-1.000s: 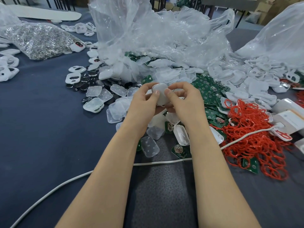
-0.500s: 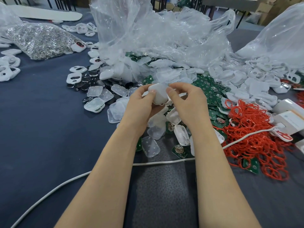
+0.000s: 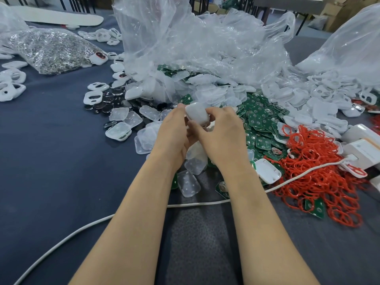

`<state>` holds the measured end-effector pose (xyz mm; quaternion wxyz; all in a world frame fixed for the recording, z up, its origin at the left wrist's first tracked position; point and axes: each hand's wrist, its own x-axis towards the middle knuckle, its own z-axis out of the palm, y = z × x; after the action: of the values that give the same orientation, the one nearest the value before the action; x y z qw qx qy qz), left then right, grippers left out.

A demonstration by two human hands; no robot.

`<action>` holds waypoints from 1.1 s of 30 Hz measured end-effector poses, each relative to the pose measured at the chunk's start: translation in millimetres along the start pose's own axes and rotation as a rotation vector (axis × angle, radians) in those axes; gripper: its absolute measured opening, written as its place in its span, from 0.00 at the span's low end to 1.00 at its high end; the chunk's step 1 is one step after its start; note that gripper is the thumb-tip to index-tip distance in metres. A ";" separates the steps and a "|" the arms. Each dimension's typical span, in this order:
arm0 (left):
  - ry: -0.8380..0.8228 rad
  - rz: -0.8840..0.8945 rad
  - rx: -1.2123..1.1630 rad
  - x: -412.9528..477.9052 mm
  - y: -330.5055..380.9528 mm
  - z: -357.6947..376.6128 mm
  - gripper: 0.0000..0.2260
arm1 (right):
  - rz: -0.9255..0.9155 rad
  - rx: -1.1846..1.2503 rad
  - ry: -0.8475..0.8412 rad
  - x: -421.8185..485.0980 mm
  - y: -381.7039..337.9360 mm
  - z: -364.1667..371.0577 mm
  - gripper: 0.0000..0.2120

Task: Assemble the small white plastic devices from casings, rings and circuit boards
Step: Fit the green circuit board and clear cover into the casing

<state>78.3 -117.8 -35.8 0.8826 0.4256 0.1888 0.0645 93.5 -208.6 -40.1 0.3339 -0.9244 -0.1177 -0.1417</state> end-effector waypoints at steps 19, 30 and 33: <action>-0.056 0.034 0.031 0.7 0.0 -2.9 0.12 | -0.019 -0.020 0.033 -1.6 -1.4 3.1 0.19; -0.044 -0.004 0.035 4.8 0.4 -4.7 0.08 | 0.132 0.668 -0.013 5.5 -3.9 -15.0 0.05; -0.050 -0.012 0.064 5.8 -0.1 -4.6 0.09 | 0.224 1.111 -0.058 9.8 3.5 -28.9 0.05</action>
<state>81.8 -112.9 -40.1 0.8734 0.4539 0.1712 0.0427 98.4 -228.8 -17.6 0.7798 -0.6202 -0.0852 0.0032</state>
